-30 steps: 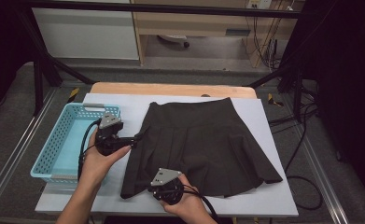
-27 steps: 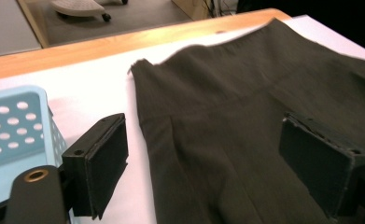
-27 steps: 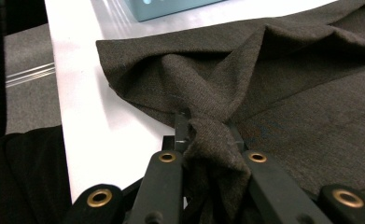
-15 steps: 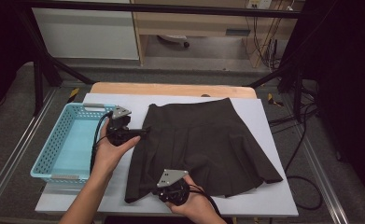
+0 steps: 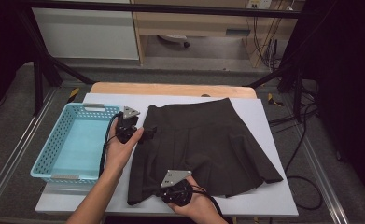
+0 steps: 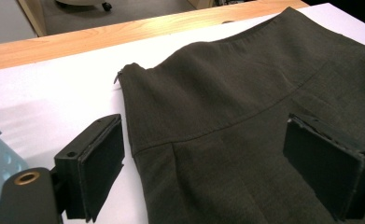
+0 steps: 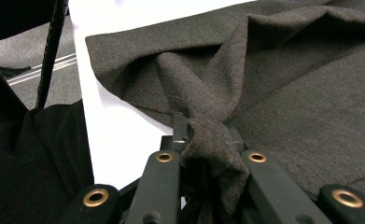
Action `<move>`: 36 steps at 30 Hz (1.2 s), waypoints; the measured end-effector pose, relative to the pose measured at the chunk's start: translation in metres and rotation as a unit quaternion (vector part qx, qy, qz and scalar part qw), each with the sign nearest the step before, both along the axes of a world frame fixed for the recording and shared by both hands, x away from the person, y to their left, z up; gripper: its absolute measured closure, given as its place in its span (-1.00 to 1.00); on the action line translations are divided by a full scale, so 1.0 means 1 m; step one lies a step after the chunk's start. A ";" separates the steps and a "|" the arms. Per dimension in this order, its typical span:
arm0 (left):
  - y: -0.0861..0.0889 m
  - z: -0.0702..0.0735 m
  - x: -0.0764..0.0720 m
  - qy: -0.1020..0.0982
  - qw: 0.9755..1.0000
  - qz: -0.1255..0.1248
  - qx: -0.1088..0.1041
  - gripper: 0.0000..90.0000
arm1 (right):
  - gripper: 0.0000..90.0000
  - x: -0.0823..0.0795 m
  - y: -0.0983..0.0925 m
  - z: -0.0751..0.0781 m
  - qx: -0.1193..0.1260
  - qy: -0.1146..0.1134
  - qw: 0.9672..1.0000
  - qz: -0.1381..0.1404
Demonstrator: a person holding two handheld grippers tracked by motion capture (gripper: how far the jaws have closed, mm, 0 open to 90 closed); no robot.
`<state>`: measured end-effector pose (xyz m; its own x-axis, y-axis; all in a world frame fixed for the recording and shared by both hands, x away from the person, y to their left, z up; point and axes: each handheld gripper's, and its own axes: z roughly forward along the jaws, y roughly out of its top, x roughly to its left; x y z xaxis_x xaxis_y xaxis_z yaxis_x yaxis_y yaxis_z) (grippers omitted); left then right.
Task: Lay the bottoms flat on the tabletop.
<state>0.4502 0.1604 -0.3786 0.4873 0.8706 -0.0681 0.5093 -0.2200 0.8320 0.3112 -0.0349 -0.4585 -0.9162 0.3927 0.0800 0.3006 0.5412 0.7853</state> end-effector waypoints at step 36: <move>-0.007 -0.034 0.023 0.025 1.000 0.010 0.011 -0.72 | 0.83 -0.002 -0.011 0.000 -0.003 0.003 1.000 0.001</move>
